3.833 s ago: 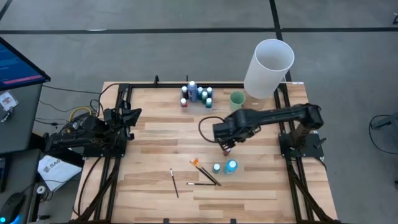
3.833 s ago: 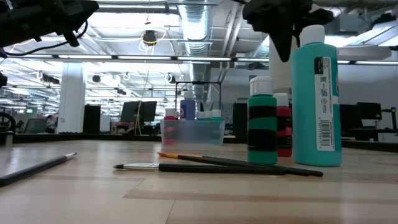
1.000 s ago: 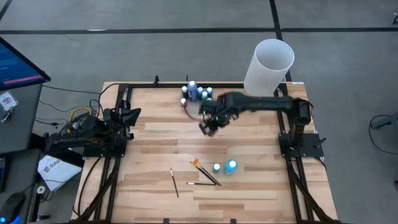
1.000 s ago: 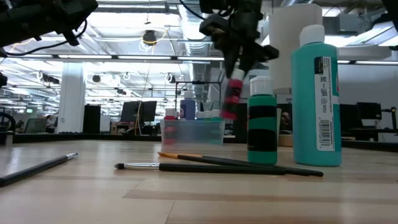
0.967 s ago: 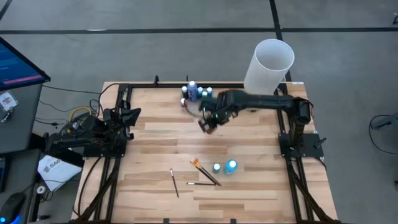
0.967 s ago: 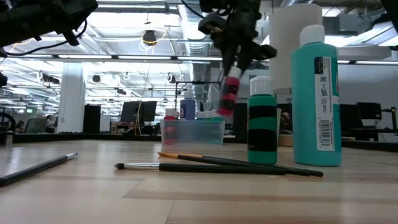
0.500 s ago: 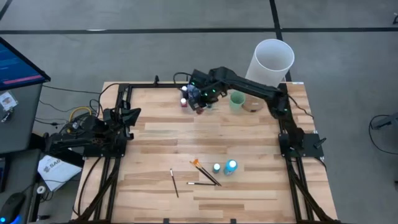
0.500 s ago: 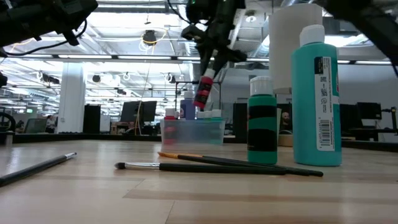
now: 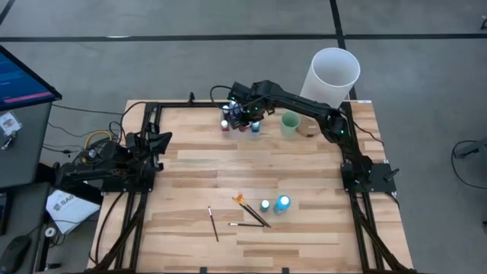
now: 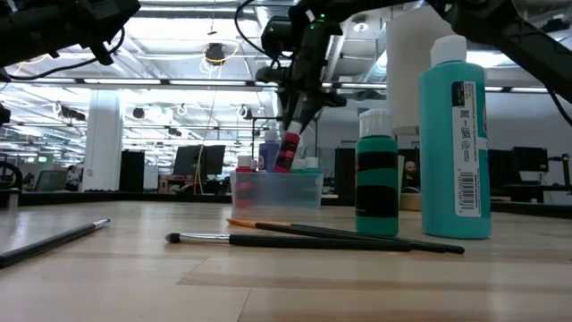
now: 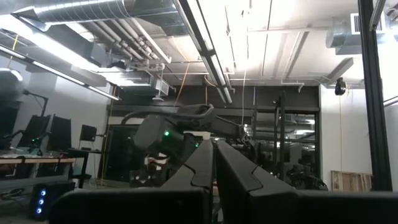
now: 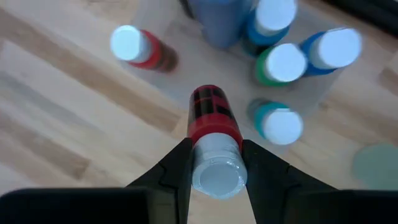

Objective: Pick & Place Paint Supplies
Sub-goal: Put the small red paint bottle into the transparent bin

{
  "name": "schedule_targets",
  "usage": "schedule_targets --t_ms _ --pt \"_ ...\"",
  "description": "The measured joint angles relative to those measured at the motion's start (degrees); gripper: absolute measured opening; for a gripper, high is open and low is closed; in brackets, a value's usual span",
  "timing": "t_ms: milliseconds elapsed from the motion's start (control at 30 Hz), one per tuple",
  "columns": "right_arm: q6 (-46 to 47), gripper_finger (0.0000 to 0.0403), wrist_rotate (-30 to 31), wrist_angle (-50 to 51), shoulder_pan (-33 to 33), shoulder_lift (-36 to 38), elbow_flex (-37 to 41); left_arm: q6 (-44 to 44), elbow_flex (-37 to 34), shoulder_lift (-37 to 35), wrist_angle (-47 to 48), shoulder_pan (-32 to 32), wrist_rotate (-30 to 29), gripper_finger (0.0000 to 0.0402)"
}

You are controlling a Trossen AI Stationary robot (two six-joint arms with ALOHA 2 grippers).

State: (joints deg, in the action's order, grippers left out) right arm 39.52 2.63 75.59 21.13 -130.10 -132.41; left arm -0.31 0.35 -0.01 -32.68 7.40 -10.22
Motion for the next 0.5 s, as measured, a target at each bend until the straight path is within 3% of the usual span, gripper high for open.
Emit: schedule_targets --t_ms 500 --pt "0.81 0.0111 2.57 1.40 1.58 -2.75 0.19 0.01 0.01 0.00 0.03 0.00 -0.02 0.0002"
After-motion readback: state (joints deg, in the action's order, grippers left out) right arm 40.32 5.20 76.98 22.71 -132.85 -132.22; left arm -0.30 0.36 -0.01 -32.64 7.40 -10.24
